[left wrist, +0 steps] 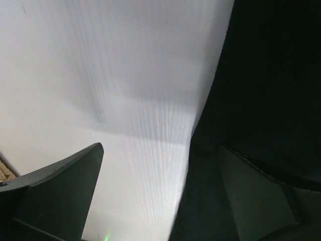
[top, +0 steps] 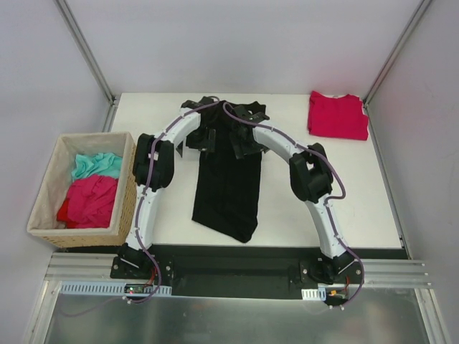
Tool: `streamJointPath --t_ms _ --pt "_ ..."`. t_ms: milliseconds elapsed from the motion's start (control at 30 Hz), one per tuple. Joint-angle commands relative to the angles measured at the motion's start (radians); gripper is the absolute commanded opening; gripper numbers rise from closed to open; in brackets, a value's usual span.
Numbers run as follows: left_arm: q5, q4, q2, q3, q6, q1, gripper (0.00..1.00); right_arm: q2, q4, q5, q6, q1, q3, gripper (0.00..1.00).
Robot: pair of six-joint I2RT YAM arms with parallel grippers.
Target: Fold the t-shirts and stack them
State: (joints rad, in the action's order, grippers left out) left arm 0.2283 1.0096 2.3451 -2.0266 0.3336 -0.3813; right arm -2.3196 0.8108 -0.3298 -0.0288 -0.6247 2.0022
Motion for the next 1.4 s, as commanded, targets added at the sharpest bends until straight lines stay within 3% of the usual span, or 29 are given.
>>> streamJointPath --t_ms 0,267,400,567,867,1033,1367 --pt "-0.004 0.061 0.063 -0.136 -0.028 0.036 0.99 -0.06 0.096 0.031 -0.006 0.032 0.131 0.89" --pt "-0.046 0.067 0.118 -0.25 -0.036 0.07 0.99 -0.156 0.131 0.093 0.0 0.105 0.297 0.89" --pt "-0.099 0.049 0.099 -0.264 -0.042 0.073 0.99 -0.135 0.102 0.123 -0.008 0.118 0.302 0.89" --pt "-0.153 -0.042 -0.101 -0.117 -0.033 0.071 0.99 0.058 0.002 0.085 -0.02 0.085 0.103 0.89" --pt "-0.155 -0.095 -0.397 0.179 -0.007 0.059 0.99 0.338 -0.005 -0.011 0.004 -0.047 -0.218 0.89" --pt "-0.126 -0.098 -0.475 0.282 -0.008 0.061 0.99 0.325 0.013 -0.034 0.026 -0.075 -0.275 0.89" --pt "-0.098 -0.098 -0.481 0.284 -0.018 0.061 0.99 0.177 0.011 -0.066 0.021 -0.055 -0.273 0.89"
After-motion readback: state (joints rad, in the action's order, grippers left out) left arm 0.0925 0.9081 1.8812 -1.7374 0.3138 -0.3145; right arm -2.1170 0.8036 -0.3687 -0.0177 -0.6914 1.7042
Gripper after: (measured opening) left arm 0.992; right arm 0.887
